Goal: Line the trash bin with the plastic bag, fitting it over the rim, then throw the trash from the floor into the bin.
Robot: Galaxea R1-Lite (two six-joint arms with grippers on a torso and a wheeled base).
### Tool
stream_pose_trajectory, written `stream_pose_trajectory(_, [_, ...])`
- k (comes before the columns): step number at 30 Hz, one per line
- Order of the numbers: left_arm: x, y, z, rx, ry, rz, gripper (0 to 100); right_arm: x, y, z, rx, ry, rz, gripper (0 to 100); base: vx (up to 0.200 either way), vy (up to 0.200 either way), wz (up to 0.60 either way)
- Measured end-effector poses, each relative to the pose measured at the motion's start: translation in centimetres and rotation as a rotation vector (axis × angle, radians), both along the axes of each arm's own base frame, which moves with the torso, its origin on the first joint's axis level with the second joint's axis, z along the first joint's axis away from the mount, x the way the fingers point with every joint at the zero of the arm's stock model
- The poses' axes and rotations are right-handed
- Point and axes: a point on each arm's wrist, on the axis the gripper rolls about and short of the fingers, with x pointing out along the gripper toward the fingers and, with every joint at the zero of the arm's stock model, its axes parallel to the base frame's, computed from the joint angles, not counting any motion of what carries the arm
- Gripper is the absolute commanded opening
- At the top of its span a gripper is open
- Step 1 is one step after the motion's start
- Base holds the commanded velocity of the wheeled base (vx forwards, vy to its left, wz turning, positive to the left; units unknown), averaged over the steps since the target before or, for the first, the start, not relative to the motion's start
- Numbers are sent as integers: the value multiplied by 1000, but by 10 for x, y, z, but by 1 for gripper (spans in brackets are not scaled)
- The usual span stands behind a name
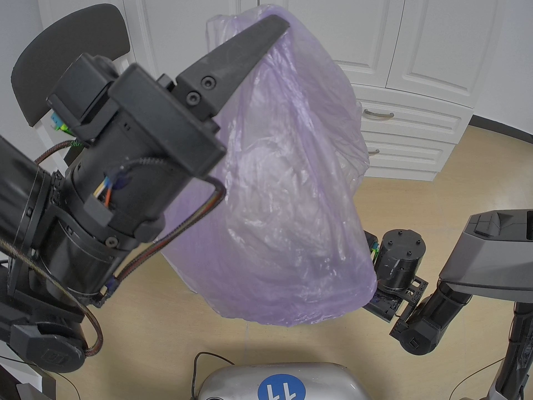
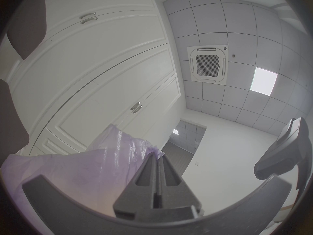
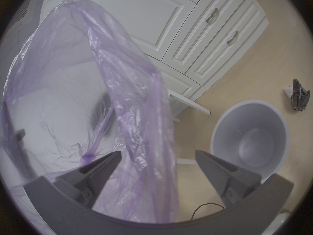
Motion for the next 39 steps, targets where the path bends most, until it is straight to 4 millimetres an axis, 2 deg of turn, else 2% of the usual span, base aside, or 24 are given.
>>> stream_pose_trajectory(10, [6, -2, -6, 22, 6, 17, 0, -6, -7, 7, -61, -61, 0, 0, 0, 0, 0])
stream_pose_trajectory(18, [24, -6, -17, 58, 29, 54, 0, -7, -23, 9, -229, -135, -28, 0, 0, 0, 0])
stream_pose_trajectory(23, [40, -9, -29, 97, 46, 86, 0, -6, -39, 16, -322, -103, -54, 0, 0, 0, 0])
stream_pose_trajectory(32, [77, -17, -60, 213, 48, 169, 0, -2, -69, 51, -378, -119, -145, 0, 0, 0, 0])
stream_pose_trajectory(39, [108, -21, -84, 282, 74, 209, 0, 5, -77, 65, -390, -108, -215, 0, 0, 0, 0])
